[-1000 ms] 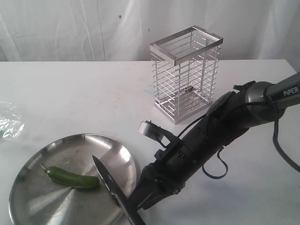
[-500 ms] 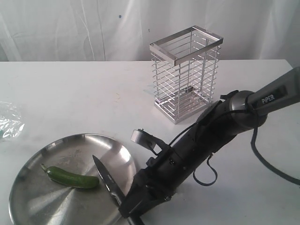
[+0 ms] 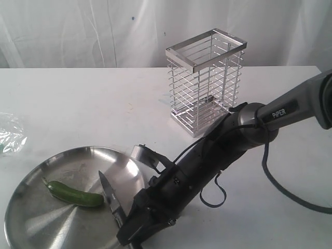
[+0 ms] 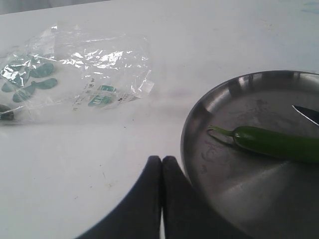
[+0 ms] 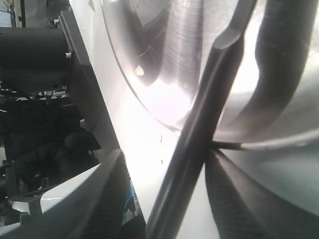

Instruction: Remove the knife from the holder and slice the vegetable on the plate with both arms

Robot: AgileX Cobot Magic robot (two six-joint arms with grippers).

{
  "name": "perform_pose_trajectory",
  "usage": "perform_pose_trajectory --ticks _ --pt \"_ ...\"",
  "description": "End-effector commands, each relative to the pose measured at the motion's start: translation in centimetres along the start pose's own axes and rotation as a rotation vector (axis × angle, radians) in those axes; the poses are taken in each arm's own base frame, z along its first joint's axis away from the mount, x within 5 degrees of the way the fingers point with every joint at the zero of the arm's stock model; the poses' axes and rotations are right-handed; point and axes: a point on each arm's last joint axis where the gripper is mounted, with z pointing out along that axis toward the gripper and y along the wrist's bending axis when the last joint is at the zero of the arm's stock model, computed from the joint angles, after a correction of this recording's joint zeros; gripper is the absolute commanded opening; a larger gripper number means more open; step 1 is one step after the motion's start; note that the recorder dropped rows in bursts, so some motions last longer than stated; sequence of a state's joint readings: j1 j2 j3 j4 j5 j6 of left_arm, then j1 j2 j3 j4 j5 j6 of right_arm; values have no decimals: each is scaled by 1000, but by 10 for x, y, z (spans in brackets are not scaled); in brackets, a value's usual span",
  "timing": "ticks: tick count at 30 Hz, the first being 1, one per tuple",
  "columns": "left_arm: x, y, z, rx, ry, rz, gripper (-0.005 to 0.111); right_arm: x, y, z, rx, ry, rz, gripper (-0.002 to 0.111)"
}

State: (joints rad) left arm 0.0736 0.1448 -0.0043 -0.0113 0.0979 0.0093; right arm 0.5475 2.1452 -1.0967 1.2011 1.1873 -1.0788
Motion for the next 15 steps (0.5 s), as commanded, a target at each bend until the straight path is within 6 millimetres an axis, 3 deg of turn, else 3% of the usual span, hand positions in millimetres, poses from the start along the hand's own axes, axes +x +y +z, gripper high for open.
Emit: perform_pose_trajectory --ticks 1,15 --pt "1 0 0 5 -1 -9 0 3 2 6 -33 34 14 46" --pt "1 0 0 5 -1 -9 0 9 -5 7 61 101 105 46"
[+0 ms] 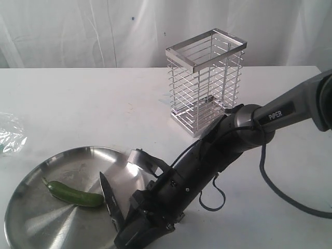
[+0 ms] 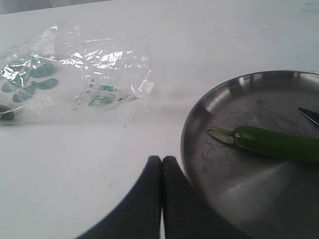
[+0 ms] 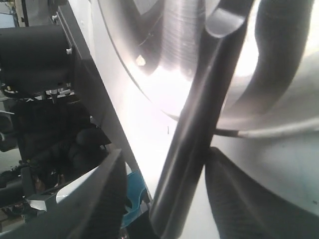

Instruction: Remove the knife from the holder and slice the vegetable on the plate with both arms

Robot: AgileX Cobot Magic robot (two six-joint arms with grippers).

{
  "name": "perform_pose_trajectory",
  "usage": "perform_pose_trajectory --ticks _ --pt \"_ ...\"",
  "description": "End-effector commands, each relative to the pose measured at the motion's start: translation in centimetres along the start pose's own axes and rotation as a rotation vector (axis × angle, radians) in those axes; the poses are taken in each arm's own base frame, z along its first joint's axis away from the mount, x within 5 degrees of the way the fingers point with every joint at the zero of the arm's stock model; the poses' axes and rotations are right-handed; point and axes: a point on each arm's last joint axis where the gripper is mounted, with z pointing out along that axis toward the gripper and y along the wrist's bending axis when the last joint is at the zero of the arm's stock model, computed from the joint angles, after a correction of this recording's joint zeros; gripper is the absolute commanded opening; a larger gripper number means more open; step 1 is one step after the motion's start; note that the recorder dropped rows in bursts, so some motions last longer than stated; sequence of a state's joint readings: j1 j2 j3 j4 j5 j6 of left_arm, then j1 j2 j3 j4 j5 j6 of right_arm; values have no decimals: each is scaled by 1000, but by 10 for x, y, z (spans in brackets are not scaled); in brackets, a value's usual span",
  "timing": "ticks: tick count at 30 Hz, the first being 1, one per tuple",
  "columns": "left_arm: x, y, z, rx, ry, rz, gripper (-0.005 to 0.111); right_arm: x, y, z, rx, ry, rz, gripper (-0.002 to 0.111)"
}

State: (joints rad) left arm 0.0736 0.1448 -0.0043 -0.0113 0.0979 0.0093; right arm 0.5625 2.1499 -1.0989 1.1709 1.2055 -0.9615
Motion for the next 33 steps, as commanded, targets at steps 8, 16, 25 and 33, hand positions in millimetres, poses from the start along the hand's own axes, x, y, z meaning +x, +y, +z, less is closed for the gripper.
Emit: perform_pose_trajectory --ticks 8,16,25,33 --pt "1 0 0 5 -1 -9 0 3 -13 2 122 28 10 46" --pt "1 0 0 5 -1 -9 0 4 -8 10 121 47 -5 46" --pt "1 0 0 5 -1 -9 0 3 -3 27 152 62 -19 46" --pt "1 0 0 5 -1 -9 0 1 -1 30 152 61 -27 45"
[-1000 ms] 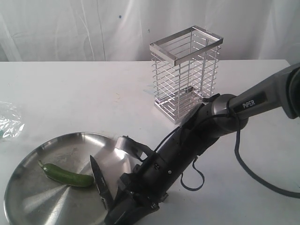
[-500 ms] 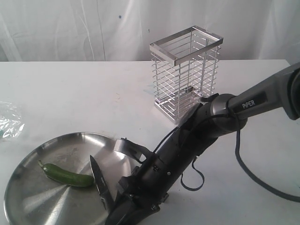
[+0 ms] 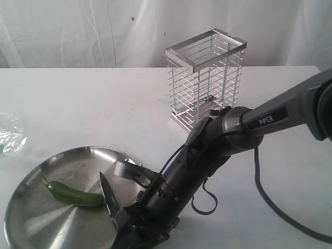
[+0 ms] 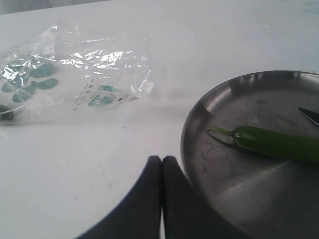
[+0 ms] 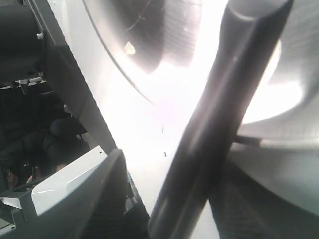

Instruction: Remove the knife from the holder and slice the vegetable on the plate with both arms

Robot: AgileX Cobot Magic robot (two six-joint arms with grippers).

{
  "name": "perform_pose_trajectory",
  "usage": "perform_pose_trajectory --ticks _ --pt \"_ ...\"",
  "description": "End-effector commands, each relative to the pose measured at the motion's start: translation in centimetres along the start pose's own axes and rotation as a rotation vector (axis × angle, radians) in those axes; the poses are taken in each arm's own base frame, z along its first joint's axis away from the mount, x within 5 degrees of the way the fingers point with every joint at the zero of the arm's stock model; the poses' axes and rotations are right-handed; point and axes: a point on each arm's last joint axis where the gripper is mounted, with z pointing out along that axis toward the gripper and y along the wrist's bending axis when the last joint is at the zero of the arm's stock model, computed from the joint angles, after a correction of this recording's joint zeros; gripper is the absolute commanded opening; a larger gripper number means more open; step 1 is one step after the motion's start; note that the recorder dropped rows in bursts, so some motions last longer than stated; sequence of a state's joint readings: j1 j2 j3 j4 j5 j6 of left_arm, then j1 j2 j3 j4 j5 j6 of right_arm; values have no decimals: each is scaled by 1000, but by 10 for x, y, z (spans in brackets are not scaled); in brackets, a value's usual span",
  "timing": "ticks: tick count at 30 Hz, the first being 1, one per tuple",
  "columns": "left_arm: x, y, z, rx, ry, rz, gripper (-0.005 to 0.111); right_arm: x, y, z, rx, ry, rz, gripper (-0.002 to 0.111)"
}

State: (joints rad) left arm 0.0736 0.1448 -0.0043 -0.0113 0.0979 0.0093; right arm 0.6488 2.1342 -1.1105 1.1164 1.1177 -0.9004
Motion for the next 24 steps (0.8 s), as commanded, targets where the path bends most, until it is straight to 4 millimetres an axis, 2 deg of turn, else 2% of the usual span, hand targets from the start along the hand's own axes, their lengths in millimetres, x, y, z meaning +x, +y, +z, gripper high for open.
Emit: perform_pose_trajectory --ticks 1,8,10,18,24 --pt "1 0 0 5 -1 -9 0 2 -12 10 50 15 5 43" --pt "1 0 0 5 -1 -9 0 0 -12 9 54 0 33 12" --pt "1 0 0 5 -1 -9 0 0 -10 7 59 -10 36 7" --pt "1 0 0 5 -1 -9 0 2 19 -19 135 -30 36 4" --pt "1 0 0 5 -1 -9 0 14 50 -48 238 -13 22 4"
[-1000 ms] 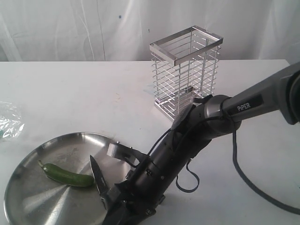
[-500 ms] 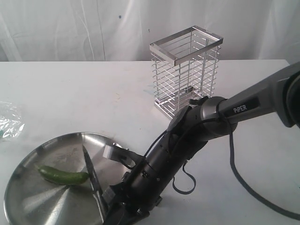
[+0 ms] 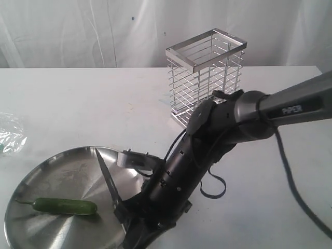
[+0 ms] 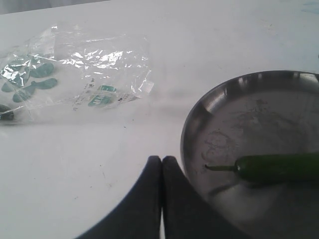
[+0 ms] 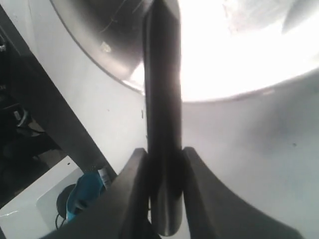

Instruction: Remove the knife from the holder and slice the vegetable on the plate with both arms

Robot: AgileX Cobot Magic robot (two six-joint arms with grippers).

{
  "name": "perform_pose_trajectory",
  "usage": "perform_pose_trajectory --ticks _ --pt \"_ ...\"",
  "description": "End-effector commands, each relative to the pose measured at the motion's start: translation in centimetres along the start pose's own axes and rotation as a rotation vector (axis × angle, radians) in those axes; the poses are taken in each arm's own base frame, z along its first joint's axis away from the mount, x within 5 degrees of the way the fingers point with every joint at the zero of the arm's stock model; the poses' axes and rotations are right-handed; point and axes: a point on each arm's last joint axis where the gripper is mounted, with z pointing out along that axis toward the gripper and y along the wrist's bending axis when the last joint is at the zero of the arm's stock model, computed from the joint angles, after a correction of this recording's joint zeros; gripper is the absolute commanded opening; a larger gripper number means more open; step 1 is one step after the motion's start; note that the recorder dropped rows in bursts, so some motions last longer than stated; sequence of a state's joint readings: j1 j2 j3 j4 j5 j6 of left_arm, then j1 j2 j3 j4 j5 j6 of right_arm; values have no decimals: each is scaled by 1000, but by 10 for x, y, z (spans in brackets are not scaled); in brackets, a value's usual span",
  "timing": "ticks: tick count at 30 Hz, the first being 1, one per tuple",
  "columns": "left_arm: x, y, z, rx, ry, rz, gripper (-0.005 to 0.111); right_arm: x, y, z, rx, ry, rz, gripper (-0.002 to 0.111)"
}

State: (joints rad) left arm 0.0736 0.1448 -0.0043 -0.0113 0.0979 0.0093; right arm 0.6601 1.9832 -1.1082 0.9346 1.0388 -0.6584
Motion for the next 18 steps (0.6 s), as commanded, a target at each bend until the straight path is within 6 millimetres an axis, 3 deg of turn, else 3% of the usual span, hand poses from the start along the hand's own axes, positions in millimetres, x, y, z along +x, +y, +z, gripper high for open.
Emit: perform_pose_trajectory --ticks 1,5,7,11,14,16,18 --pt "1 0 0 5 -1 -9 0 14 21 -30 83 29 -21 4" --pt "1 0 0 5 -1 -9 0 39 36 -60 279 130 -38 4" --pt "1 0 0 5 -1 -9 0 46 45 -59 344 170 -66 4" --pt "1 -2 -1 22 -16 -2 0 50 73 -34 367 168 -97 4" --pt "0 -2 -1 21 -19 -2 0 35 91 -15 373 -75 1 4" --pt "0 -2 -1 21 -19 -2 0 27 94 -6 365 -151 32 4" --pt "0 -2 -1 21 -19 -2 0 27 86 6 375 -101 74 4"
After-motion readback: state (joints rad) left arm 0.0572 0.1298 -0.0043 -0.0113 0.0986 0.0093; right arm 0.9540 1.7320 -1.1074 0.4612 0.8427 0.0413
